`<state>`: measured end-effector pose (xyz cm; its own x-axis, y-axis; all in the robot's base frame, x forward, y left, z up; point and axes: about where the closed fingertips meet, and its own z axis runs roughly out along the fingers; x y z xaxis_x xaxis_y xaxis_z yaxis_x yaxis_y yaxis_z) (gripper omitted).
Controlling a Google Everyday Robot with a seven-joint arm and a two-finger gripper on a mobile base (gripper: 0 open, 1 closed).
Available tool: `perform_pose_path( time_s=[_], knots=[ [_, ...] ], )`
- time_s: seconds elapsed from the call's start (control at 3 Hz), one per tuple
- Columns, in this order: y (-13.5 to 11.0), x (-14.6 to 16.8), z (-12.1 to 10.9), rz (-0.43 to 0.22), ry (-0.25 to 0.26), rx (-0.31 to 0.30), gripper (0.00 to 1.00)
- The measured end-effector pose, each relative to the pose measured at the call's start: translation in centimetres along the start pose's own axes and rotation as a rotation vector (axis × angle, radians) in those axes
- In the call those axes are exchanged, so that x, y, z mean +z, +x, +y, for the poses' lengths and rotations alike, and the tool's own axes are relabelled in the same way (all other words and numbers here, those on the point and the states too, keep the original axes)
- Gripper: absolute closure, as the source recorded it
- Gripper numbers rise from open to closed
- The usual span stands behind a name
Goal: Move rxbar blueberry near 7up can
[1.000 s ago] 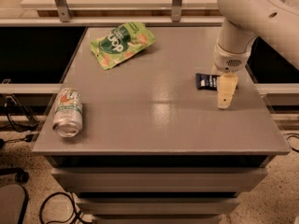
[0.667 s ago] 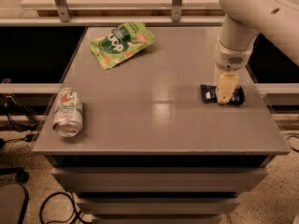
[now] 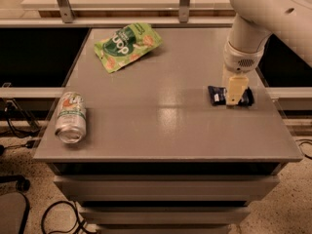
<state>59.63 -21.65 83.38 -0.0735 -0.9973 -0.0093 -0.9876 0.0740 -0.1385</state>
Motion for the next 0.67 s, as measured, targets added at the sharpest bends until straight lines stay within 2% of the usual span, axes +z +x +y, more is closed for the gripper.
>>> perform_pose_path(
  time_s=[0.33,0.67],
  knots=[
    [-2.1,-1.2,0.8,-0.051,0.011,-0.083,1.00],
    [-5.2,-2.5,2.3,-0.110,-0.008,-0.209,1.00]
  ],
)
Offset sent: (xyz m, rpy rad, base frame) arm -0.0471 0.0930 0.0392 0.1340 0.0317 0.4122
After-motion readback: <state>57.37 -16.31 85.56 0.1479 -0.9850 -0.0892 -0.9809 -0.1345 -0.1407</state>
